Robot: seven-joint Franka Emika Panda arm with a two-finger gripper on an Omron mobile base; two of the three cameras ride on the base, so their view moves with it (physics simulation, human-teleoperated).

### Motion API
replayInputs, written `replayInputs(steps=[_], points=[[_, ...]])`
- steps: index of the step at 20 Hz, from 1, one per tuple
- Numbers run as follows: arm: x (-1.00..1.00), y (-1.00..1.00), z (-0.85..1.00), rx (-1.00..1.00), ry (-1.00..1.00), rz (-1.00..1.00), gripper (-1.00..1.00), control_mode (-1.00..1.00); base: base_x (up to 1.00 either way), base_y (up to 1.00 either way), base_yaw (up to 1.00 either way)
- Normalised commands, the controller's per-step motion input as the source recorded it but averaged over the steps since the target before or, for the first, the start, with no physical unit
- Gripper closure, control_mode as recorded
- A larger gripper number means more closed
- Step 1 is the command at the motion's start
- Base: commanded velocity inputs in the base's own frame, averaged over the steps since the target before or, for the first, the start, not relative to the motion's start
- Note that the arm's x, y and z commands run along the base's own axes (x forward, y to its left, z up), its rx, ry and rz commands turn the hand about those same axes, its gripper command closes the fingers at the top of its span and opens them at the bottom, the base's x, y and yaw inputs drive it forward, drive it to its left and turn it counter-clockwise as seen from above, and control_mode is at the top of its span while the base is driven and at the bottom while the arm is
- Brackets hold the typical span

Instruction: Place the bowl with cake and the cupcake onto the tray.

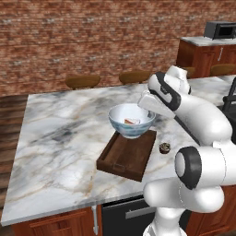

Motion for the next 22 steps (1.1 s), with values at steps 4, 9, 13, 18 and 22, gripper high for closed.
replayInputs(steps=[4,9,13,18,22], points=[[0.02,-0.02,-0.17,-0.08,0.00,0.00,1.00,-1.00,0.00,0.00,0.00],[0.26,-0.06,-0.18,-0.10,0.00,-0.01,1.00,-1.00,0.00,0.00,0.00],[0.56,-0.02,-0.01,-0.03,0.00,-0.01,1.00,-1.00,0.00,0.00,0.00],[0.38,-0.10,-0.04,0.00,0.01,-0.03,1.00,-1.00,0.00,0.00,0.00],[0.01,-0.27,-0.16,0.00,0.04,-0.02,1.00,-1.00,0.00,0.00,0.00]])
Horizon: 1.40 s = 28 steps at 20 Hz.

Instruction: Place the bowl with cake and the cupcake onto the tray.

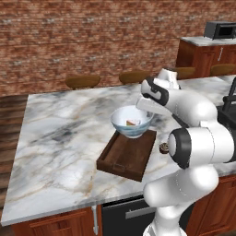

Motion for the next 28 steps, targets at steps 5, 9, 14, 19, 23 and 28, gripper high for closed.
replayInputs(steps=[5,9,14,19,23,28], points=[[0.04,-0.18,-0.33,0.00,0.00,-0.02,1.00,-1.00,0.00,0.00,0.00],[0.06,0.00,-0.28,0.00,0.00,-0.01,1.00,-1.00,0.00,0.00,0.00],[0.10,0.00,-0.18,0.00,-0.01,0.00,1.00,-1.00,0.00,0.00,0.00],[0.10,0.00,-0.21,0.00,-0.04,0.00,1.00,-1.00,0.00,0.00,0.00],[0.05,0.00,-0.17,0.00,-0.07,0.00,1.00,-1.00,0.00,0.00,0.00],[0.00,0.00,-0.14,0.00,-0.02,0.00,1.00,-1.00,0.00,0.00,0.00]])
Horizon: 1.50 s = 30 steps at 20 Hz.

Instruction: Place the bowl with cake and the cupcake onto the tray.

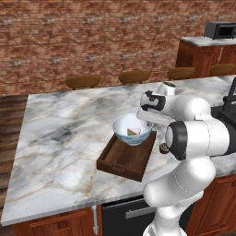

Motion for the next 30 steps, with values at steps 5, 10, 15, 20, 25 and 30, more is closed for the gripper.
replayInputs(steps=[5,10,15,20,25,30], points=[[-0.04,0.00,-0.22,0.00,0.00,0.00,1.00,-1.00,0.00,0.00,0.00],[0.00,0.00,-0.12,0.00,0.00,0.00,1.00,-1.00,0.00,0.00,0.00],[0.00,0.00,0.00,0.00,0.00,0.00,-1.00,-1.00,0.00,0.00,0.00],[0.00,0.00,0.00,0.00,0.00,0.00,-1.00,-1.00,0.00,0.00,0.00],[-0.08,-0.11,0.25,0.00,-0.02,0.00,-1.00,-1.00,0.00,0.00,0.00],[-0.52,-0.46,0.49,0.02,-0.09,0.00,-1.00,-1.00,0.00,0.00,0.00]])
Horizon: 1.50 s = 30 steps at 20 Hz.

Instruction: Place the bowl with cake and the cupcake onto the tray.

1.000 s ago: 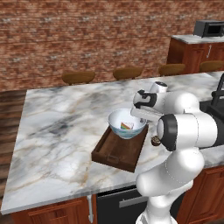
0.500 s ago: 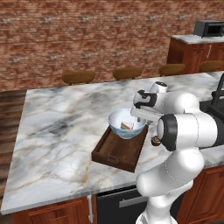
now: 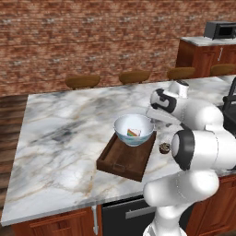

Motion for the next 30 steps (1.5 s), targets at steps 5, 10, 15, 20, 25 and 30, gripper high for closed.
replayInputs(steps=[5,10,15,20,25,30], points=[[-0.85,-0.35,0.37,0.02,-0.10,0.00,-1.00,-1.00,0.00,0.00,0.00],[-0.90,-0.14,0.34,-0.01,-0.10,0.05,-1.00,-1.00,0.00,0.00,0.00],[-0.41,-0.14,0.05,-0.06,-0.02,0.23,-1.00,-1.00,0.00,0.00,0.00],[-0.01,-0.07,0.00,-0.17,0.18,0.17,-1.00,-1.00,0.00,0.00,0.00],[0.34,0.00,0.00,-0.15,0.25,0.12,-1.00,-1.00,0.00,0.00,0.00],[0.12,0.00,-0.34,0.00,0.03,0.11,-1.00,-1.00,0.00,0.00,0.00]])
